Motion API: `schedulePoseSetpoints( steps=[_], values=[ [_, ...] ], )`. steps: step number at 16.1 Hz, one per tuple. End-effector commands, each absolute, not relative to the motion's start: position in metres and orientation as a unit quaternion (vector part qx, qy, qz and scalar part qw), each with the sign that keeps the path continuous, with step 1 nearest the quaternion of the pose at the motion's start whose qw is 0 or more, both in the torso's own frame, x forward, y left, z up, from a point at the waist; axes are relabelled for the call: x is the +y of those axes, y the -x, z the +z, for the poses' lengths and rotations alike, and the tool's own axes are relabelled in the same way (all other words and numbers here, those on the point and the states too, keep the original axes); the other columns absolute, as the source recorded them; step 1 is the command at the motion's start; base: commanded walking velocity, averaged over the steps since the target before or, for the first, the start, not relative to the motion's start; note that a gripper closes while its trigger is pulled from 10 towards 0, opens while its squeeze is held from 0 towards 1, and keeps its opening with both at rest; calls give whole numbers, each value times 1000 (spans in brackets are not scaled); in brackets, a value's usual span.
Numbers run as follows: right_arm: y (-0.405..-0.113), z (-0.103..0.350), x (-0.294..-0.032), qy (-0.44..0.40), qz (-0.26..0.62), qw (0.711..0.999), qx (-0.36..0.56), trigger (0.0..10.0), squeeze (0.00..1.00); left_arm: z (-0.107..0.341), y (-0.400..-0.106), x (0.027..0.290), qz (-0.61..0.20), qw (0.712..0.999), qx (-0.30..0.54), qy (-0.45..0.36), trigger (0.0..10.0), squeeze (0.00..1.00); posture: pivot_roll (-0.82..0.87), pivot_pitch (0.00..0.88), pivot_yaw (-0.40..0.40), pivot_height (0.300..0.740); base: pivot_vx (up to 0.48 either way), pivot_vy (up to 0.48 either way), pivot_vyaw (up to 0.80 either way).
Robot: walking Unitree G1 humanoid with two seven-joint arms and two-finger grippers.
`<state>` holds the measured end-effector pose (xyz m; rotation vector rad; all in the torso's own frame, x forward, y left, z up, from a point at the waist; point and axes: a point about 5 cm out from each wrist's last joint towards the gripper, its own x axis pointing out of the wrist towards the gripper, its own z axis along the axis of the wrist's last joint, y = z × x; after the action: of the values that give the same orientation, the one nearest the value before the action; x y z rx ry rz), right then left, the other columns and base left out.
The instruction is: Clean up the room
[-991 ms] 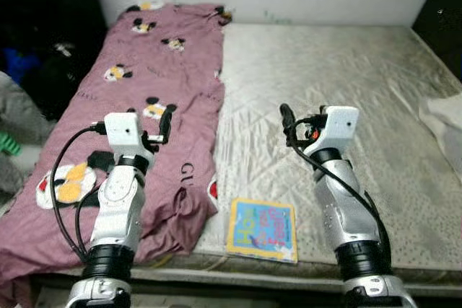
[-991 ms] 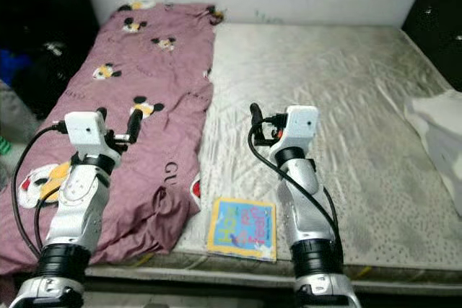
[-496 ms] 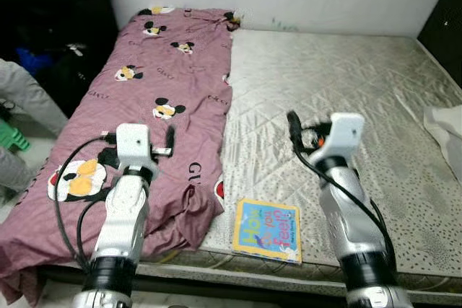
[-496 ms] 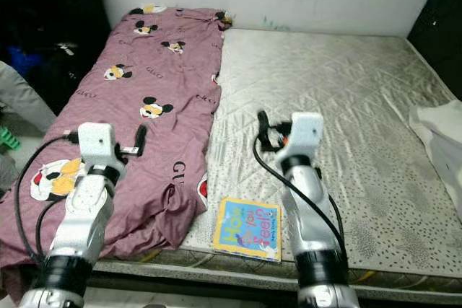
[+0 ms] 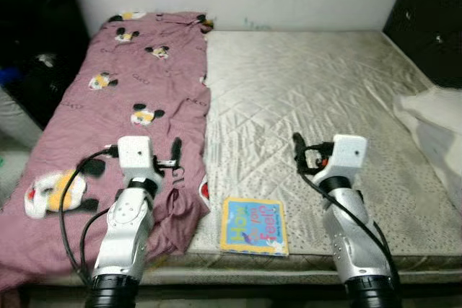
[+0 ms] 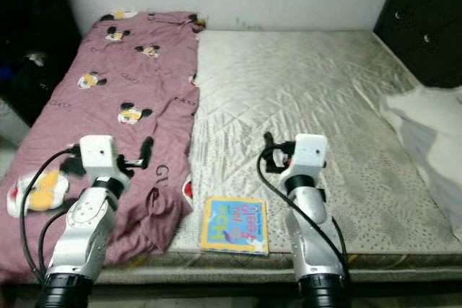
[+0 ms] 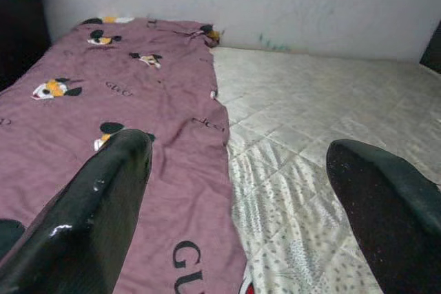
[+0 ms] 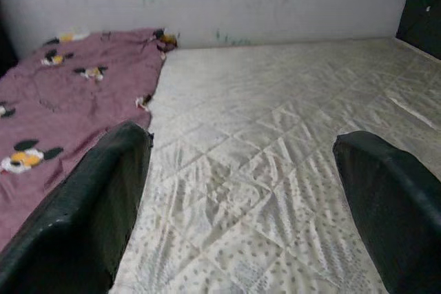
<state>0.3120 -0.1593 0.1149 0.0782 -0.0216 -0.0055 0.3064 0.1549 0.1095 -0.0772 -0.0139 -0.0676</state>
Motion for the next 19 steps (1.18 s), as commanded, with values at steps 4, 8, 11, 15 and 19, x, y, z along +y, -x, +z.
schedulePoseSetpoints(
  steps=[4,8,11,15,19],
  values=[
    [-313,127,-150,-31,16,999,-22,10000,0,112,-300,152,-32,997,-7,69,10000,0,-46,108,-32,740,0,0,0],
    [-306,122,-154,-29,13,999,-9,10000,0,107,-291,146,-38,997,7,72,10000,0,-48,131,-30,740,0,186,-433],
    [-305,121,-153,-26,13,1000,-4,10000,0,108,-290,146,-44,997,9,63,10000,0,-45,136,-30,740,0,277,0],
    [-307,122,-152,-23,16,1000,-4,10000,0,109,-289,143,-47,997,8,65,10000,0,-42,133,-34,740,0,0,0],
    [-309,123,-150,-16,21,1000,-6,10000,0,111,-291,140,-55,997,2,59,10000,0,-44,123,-34,740,0,0,0]
  ],
)
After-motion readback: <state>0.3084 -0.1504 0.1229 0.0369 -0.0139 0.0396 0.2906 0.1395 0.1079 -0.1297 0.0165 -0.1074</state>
